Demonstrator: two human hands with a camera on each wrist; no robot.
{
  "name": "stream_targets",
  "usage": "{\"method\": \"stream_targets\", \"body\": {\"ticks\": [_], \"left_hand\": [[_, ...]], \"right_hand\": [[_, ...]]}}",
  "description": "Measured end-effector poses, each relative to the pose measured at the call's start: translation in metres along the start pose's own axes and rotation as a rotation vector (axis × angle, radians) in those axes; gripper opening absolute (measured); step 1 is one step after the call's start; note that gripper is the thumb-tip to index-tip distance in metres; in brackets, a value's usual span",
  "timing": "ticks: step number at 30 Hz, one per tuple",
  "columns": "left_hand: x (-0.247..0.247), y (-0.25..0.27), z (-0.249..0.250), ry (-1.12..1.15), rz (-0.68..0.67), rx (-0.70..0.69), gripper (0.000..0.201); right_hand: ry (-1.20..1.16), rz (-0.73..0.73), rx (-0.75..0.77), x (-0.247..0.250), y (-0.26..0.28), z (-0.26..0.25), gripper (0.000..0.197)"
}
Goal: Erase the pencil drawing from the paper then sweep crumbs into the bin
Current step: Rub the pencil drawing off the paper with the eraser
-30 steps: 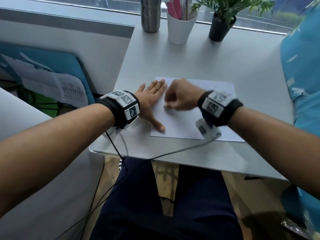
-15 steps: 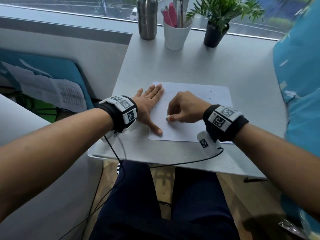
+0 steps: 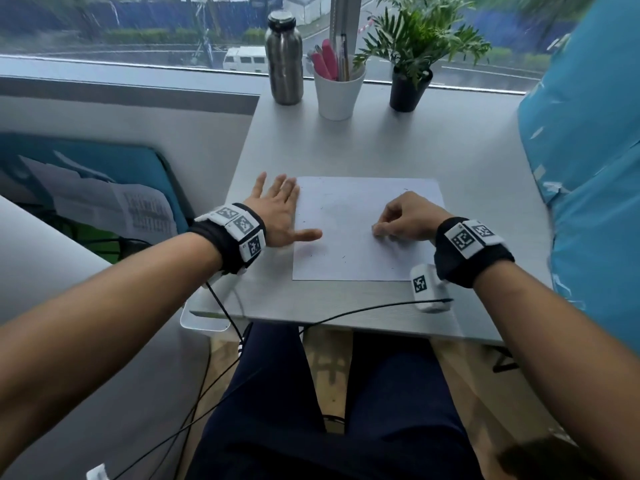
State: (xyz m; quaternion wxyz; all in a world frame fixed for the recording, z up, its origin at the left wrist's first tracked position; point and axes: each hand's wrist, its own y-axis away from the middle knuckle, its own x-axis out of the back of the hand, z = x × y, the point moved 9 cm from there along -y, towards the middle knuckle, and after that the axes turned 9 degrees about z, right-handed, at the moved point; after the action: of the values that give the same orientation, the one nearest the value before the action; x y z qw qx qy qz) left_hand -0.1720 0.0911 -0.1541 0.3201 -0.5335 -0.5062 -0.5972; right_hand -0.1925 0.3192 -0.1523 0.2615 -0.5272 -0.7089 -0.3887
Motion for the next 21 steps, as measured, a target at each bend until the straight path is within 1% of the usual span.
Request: {"method": "stream_targets", "body": {"ticks": [1, 2, 5, 7, 8, 9, 10, 11, 12, 14, 15, 16, 17, 19, 20, 21], "left_hand": [[0.002, 0.006, 0.006, 0.002, 0.024, -0.014, 0.119], [0.004, 0.014, 0.018, 0.007, 0.051, -0.064, 0.116], [-0.006, 0.049, 0.074, 0.049, 0.08, -0.34, 0.105], [-0.019, 0.076, 0.105, 0.073, 0.045, -0.513, 0.098], [-0.025, 0.085, 0.111, 0.085, 0.025, -0.562, 0.095], [-0.03, 0.09, 0.111, 0.097, 0.009, -0.577, 0.093], [-0.031, 0.093, 0.105, 0.107, 0.0, -0.561, 0.092], [-0.032, 0.091, 0.093, 0.111, -0.008, -0.509, 0.092], [-0.032, 0.086, 0.077, 0.102, -0.024, -0.427, 0.094], [-0.03, 0.075, 0.043, 0.059, -0.04, -0.231, 0.104], [-0.026, 0.071, 0.035, 0.041, -0.027, -0.164, 0.109], [-0.021, 0.069, 0.037, 0.038, -0.004, -0.153, 0.111], [-0.017, 0.069, 0.05, 0.054, 0.018, -0.203, 0.11], [-0.013, 0.078, 0.093, 0.099, 0.028, -0.41, 0.102], [-0.016, 0.084, 0.112, 0.117, 0.008, -0.508, 0.096], [-0.021, 0.088, 0.123, 0.135, -0.025, -0.566, 0.091]], "right_hand": [[0.0, -0.003, -0.003, 0.0, 0.0, -0.001, 0.017], [0.002, -0.003, -0.007, 0.001, 0.001, -0.001, 0.017], [0.033, 0.008, -0.001, 0.001, 0.003, -0.005, 0.016], [0.046, 0.007, 0.005, 0.001, 0.004, -0.007, 0.015], [0.051, 0.007, 0.006, 0.001, 0.005, -0.007, 0.014], [0.055, 0.007, 0.006, 0.001, 0.006, -0.008, 0.015], [0.057, 0.005, 0.007, 0.001, 0.007, -0.008, 0.015], [0.058, 0.002, 0.009, 0.002, 0.007, -0.009, 0.016], [0.06, 0.0, 0.01, 0.002, 0.007, -0.009, 0.016], [0.069, 0.0, 0.009, 0.002, 0.009, -0.01, 0.017], [0.076, 0.002, 0.01, 0.002, 0.009, -0.011, 0.017], [0.079, 0.003, 0.01, 0.003, 0.009, -0.011, 0.017], [0.077, 0.004, 0.01, 0.003, 0.009, -0.011, 0.018], [0.069, 0.003, 0.012, 0.003, 0.008, -0.011, 0.018], [0.071, 0.002, 0.015, 0.003, 0.008, -0.011, 0.018], [0.077, 0.001, 0.02, 0.003, 0.007, -0.012, 0.018]]}}
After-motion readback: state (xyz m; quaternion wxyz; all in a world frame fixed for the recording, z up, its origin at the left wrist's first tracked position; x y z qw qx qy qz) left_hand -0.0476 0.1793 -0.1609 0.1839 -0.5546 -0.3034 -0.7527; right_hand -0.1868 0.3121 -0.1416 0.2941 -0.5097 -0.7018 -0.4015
